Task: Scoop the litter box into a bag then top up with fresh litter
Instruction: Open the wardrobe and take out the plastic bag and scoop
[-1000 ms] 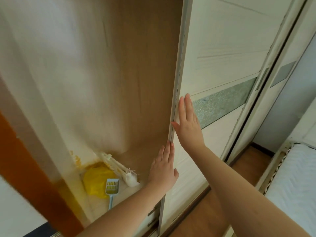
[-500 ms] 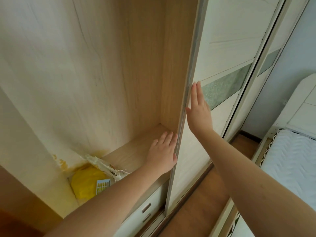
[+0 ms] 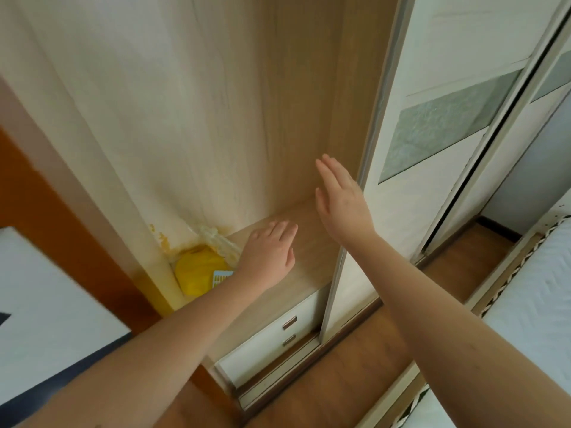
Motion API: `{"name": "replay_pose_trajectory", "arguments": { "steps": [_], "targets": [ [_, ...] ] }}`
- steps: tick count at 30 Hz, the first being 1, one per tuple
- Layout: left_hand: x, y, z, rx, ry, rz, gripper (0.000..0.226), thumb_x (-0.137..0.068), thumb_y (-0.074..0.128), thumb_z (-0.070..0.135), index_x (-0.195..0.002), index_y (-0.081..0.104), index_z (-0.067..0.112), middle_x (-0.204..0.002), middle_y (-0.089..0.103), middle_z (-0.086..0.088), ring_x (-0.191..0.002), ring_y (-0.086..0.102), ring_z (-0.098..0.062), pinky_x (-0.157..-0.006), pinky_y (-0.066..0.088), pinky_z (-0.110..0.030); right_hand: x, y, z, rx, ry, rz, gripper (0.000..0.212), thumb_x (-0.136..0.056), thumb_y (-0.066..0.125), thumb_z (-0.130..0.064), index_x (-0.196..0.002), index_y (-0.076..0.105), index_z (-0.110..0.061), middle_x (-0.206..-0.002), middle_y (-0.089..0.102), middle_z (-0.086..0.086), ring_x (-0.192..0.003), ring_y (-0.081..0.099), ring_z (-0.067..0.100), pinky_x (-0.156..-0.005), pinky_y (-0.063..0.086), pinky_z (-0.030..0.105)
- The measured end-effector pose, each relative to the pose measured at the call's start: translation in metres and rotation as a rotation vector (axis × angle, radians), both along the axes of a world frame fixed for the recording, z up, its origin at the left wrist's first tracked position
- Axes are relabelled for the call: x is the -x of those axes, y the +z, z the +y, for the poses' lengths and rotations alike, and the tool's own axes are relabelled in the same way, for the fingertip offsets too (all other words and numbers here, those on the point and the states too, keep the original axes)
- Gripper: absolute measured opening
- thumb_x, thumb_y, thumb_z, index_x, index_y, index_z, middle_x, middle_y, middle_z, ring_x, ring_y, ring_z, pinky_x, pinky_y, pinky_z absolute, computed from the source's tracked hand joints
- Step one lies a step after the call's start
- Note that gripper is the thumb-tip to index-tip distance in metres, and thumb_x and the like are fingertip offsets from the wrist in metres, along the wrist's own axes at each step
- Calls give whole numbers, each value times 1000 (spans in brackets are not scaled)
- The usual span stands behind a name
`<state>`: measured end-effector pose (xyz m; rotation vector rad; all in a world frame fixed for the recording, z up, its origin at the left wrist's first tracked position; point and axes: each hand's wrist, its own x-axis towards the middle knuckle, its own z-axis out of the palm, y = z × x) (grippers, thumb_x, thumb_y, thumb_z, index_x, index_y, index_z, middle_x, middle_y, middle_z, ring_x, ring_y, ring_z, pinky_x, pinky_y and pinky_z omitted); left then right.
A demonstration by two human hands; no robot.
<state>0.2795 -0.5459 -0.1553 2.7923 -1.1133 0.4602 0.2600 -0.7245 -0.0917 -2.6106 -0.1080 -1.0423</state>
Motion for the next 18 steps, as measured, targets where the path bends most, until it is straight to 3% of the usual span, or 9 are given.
{"name": "replay_pose_trajectory", "arguments": {
  "steps": [2, 4, 7, 10, 15, 18],
  "targets": [
    [10, -17, 26, -32, 51, 12, 54, -78, 50, 27, -128, 58, 7, -124, 63, -12, -114, 61, -31, -81, 53, -42, 5, -17, 14, 13, 53, 13, 48, -92, 50, -7, -140, 45, -5, -147, 42, 12, -136, 39, 26, -112, 31, 34],
    [22, -32, 48, -86, 149, 77, 63, -79, 63, 27, -137, 51, 6, -134, 57, -14, -123, 56, -32, -88, 52, -43, 7, -34, 28, 4, 99, 33, 47, -90, 52, -5, -137, 48, -4, -145, 44, 13, -134, 42, 27, -110, 33, 36],
    [34, -50, 72, -203, 271, 193, 72, -94, 49, 32, -154, 18, 9, -157, 29, -14, -144, 28, -32, -108, 36, -44, 11, -56, 51, -20, 153, 79, 48, -88, 52, -3, -136, 49, -4, -143, 46, 15, -131, 45, 29, -106, 38, 40],
    [43, -65, 86, -279, 367, 296, 75, -99, 41, 35, -156, -1, 12, -162, 11, -14, -148, 16, -33, -114, 28, -45, 15, -77, 72, -39, 213, 120, 46, -88, 52, -3, -134, 51, -4, -141, 48, 15, -128, 48, 29, -104, 40, 40],
    [55, -97, 98, -305, 386, 384, 76, -98, 41, 33, -155, -4, 12, -163, 7, -13, -148, 15, -29, -112, 31, -42, 14, -117, 100, -39, 306, 256, 47, -86, 54, -2, -133, 52, -8, -138, 51, 14, -119, 55, 32, -93, 48, 43],
    [51, -115, 99, -347, 432, 442, 73, -99, 40, 31, -155, -2, 10, -163, 5, -13, -149, 13, -31, -114, 28, -44, 11, -142, 112, -39, 335, 335, 51, -84, 56, 1, -133, 52, -8, -138, 51, 13, -119, 55, 33, -94, 47, 43]
  ]
}}
